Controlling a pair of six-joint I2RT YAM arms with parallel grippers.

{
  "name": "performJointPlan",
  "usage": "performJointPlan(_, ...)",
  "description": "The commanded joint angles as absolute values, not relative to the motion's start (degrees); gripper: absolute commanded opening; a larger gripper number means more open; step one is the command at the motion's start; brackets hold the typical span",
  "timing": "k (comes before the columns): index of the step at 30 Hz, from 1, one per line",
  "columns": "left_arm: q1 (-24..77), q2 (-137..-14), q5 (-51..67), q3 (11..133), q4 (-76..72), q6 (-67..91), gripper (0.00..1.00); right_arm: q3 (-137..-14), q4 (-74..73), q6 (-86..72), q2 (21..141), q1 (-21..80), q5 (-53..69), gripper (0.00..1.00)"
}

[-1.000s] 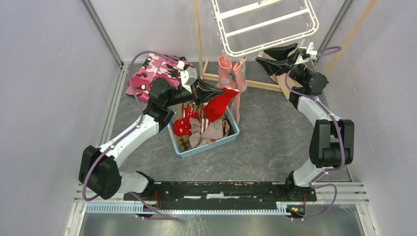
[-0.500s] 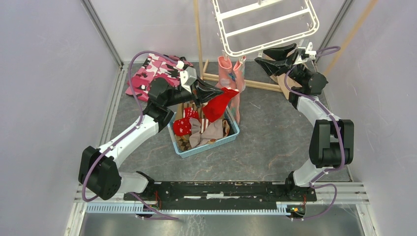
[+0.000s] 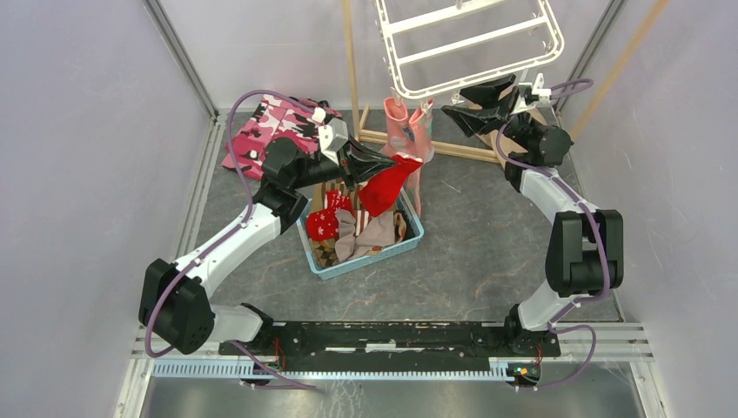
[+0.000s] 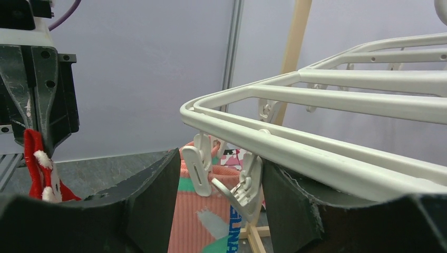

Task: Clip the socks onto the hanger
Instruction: Open the clamp at the hanger.

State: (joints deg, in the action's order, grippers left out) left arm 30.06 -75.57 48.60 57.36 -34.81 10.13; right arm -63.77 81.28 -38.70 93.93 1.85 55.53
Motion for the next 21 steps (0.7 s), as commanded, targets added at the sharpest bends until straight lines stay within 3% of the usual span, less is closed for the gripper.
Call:
performJointPlan(1,29.9,-73.7,49.4,57.7,-35.8,9.0,0.02,-66.8,83.0,-39.2,95.0,2.2,57.2,0.62)
performJointPlan(21,29.9,-74.2,49.5,57.9,-35.7,8.6,0.02,-65.5,81.7,-38.8,93.3,2.2,58.1,0.61)
